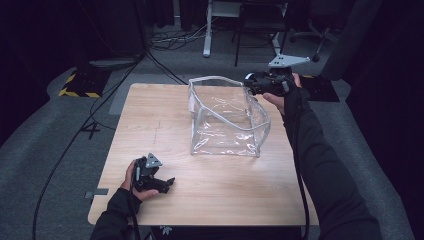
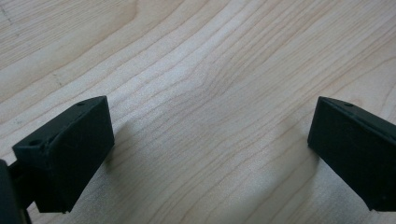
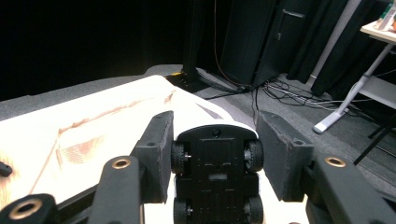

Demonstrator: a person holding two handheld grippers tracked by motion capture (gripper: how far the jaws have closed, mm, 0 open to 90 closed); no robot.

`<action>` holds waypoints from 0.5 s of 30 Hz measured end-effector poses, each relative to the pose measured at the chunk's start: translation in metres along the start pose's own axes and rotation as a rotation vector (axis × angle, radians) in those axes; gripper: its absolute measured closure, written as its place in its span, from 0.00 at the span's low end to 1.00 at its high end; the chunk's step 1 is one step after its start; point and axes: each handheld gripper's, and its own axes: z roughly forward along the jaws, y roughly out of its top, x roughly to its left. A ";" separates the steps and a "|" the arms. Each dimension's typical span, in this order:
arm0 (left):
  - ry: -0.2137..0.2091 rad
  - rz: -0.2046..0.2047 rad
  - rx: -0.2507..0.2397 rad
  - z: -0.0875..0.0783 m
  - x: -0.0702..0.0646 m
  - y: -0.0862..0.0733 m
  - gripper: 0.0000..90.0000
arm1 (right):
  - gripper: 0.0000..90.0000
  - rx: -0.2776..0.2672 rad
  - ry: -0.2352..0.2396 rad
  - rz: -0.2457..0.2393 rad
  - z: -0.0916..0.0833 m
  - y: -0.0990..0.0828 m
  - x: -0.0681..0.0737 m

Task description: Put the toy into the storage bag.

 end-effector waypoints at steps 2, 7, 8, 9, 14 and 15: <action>0.000 0.000 0.000 0.000 0.000 0.000 0.01 | 0.54 0.007 0.005 -0.006 0.002 0.001 0.002; 0.000 0.000 0.000 0.000 0.000 0.000 0.01 | 0.54 0.024 0.025 -0.026 0.008 0.002 0.008; 0.000 0.000 0.000 0.000 0.000 0.000 0.01 | 0.54 0.025 0.028 -0.028 0.008 0.002 0.008; 0.000 0.004 0.003 0.000 0.000 0.000 0.01 | 0.54 0.027 0.029 -0.031 0.009 0.003 0.010; 0.000 0.004 0.003 0.000 0.000 0.000 0.01 | 0.54 0.039 0.046 -0.045 0.015 0.004 0.015; 0.000 0.004 0.003 0.000 0.000 0.000 0.01 | 0.54 0.042 0.048 -0.044 0.016 0.004 0.016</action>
